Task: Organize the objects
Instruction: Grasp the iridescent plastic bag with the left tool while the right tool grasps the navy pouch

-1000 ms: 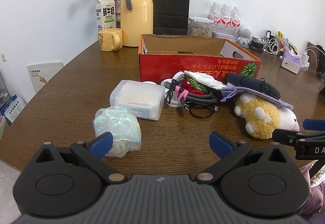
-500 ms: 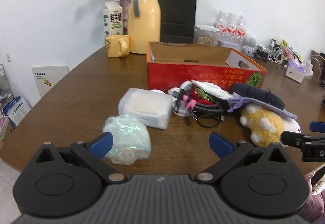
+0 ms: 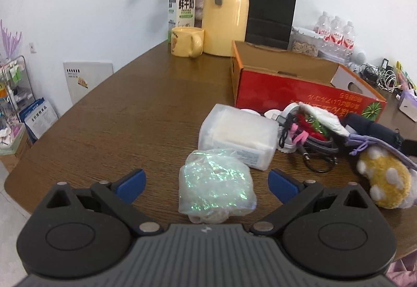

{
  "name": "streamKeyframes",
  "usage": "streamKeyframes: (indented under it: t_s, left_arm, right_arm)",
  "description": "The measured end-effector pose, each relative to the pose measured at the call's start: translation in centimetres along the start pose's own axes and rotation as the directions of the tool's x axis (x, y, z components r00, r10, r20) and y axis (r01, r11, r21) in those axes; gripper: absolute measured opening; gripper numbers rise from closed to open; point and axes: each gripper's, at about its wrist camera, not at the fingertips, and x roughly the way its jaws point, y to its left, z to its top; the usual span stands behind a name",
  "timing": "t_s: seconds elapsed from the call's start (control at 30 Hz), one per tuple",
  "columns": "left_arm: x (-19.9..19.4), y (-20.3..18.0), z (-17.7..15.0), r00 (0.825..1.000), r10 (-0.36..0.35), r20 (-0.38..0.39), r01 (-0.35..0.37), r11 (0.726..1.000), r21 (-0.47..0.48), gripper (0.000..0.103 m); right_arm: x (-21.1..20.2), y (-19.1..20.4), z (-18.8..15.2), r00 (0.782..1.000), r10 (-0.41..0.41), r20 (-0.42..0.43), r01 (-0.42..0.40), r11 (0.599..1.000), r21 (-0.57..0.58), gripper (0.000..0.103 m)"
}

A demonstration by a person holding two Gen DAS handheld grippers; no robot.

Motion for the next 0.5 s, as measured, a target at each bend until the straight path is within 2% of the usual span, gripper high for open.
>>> streamKeyframes:
  t_s: [0.1, 0.23, 0.3, 0.43, 0.5]
  left_arm:
    - [1.2, 0.1, 0.1, 1.000, 0.001, -0.024, -0.001, 1.000, -0.005, 0.091]
    - [2.7, 0.5, -0.1, 0.997, -0.020, -0.070, 0.019, 1.000, -0.022, 0.065]
    - [2.8, 0.5, -0.1, 0.998, -0.012, -0.062, 0.011, 1.000, -0.018, 0.055]
    - [2.9, 0.9, 0.1, 0.998, -0.028, -0.057, 0.027, 0.999, -0.032, 0.048]
    - [3.0, 1.1, 0.3, 0.998, -0.033, -0.056, 0.031, 0.999, -0.037, 0.047]
  right_arm:
    - [1.9, -0.5, 1.2, 0.999, 0.023, -0.030, -0.023, 1.000, 0.015, 0.103]
    - [4.5, -1.1, 2.4, 0.994, 0.066, -0.086, -0.062, 0.997, 0.051, 0.103]
    - [5.8, -1.3, 2.8, 0.991, 0.067, -0.112, -0.061, 0.997, 0.055, 0.103]
    - [8.3, -1.8, 3.3, 0.979, 0.103, -0.177, -0.089, 0.992, 0.089, 0.100]
    - [9.1, -2.1, 3.5, 0.972, 0.118, -0.204, -0.097, 0.989, 0.113, 0.091]
